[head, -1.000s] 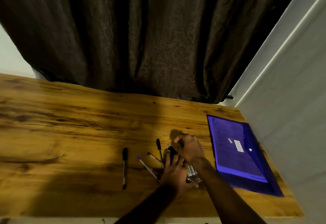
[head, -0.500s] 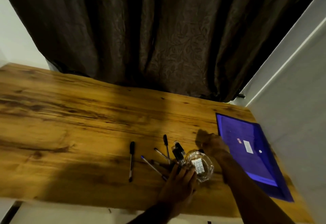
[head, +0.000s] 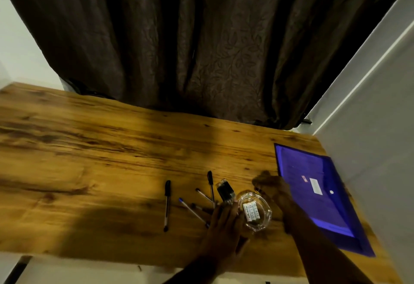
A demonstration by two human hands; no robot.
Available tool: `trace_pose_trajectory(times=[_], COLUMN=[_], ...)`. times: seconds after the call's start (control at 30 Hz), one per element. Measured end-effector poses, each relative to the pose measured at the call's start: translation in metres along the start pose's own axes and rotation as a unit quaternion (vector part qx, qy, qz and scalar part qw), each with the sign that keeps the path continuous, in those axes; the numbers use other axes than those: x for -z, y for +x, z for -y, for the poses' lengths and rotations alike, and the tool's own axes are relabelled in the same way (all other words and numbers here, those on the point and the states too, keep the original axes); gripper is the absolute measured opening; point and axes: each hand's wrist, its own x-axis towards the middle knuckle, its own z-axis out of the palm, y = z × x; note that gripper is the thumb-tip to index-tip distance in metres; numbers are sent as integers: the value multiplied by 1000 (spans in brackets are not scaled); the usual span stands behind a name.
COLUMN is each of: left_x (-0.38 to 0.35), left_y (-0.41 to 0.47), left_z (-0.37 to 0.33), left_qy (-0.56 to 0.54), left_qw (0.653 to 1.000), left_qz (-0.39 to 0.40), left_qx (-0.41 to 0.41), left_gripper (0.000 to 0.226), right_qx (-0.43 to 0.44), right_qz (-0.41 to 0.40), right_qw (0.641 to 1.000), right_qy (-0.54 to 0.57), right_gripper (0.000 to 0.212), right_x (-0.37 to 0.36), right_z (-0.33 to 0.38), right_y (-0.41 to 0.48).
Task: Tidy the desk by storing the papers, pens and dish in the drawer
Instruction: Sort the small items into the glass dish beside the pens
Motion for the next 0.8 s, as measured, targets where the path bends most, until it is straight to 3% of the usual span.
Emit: trace_pose_trajectory(times=[0.2,0.23,0.33,0.47,0.8], left_x=[-2,0,0,-1,-4], left_y=[4,4,4,4,4], left_z=[1,0,-2,-3,-3], left_qy=[4,9,9,6,13], left_qw=[1000,1000,1000,999,999], left_qz=[6,5,2,16,18], left_qx=[2,6,10,27,29], left_gripper=[65,64,63,62,60], right_qx=[55,47,5,4,27], right_qz=[-40,-32,-24,-61,-109], right_qw=[994,997,997,984,992], right_qy=[82,50,-72,-166,-56], right_gripper=[15,12,39,45,30], right_x=[8,4,-6,-16,-16], right_z=[-7,-12,-18,-18,-27], right_y=[-20,-22,-37,-51,-59])
